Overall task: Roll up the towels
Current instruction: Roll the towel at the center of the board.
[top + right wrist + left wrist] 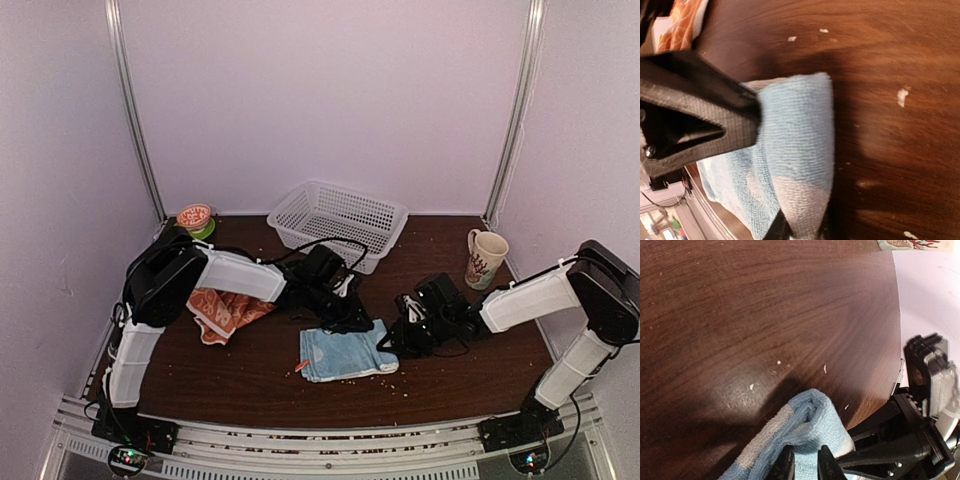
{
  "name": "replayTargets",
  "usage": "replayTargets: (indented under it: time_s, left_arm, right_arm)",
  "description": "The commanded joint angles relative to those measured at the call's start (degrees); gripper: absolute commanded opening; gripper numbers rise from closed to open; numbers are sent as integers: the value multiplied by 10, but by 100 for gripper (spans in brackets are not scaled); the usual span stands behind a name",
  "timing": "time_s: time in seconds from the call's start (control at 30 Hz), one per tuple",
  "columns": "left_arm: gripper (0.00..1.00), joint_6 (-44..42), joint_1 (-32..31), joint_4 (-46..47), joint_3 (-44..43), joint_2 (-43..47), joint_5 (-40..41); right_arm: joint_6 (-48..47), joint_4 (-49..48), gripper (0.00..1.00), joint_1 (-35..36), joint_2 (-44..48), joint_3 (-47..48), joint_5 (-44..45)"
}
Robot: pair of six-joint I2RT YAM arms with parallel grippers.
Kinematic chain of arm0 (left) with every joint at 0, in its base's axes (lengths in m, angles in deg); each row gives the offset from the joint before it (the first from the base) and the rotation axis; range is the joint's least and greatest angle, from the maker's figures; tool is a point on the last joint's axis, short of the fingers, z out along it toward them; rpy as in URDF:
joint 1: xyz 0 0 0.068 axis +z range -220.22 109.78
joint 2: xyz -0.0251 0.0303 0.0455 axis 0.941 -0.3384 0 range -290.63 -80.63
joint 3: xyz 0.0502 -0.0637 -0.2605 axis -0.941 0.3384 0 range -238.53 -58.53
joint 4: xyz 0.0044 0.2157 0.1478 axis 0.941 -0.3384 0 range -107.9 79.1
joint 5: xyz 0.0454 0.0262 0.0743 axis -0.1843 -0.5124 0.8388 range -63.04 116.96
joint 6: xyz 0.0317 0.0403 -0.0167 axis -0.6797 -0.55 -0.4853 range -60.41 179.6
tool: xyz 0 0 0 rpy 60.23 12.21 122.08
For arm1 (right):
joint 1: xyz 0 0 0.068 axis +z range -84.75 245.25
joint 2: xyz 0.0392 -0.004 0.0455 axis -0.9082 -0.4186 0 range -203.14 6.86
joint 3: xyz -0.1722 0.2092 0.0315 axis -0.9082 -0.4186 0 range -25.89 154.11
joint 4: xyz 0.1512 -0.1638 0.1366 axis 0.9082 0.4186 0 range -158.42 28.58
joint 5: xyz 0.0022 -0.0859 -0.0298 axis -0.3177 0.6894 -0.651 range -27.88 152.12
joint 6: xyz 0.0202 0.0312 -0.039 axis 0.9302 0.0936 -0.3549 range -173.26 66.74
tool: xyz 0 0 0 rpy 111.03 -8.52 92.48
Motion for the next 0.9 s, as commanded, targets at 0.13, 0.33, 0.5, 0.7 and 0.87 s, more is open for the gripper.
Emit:
replayTargets:
  time_s: [0.13, 0.33, 0.5, 0.7, 0.87]
  left_arm:
    - [28, -17, 5, -19, 17, 43, 10]
    - [45, -40, 5, -36, 65, 120, 27]
    - [43, -60, 5, -32, 134, 162, 55]
    - [39, -42, 5, 32, 186, 157, 38]
    - [38, -41, 5, 48, 181, 159, 29]
  right_arm:
    - [-69, 176, 0, -1, 10, 28, 82]
    - [-146, 377, 0, 2, 31, 108, 222]
    - [-169, 480, 0, 10, 29, 160, 320]
    - [-142, 556, 0, 71, -29, 236, 434]
    - [-109, 609, 0, 136, -103, 313, 510]
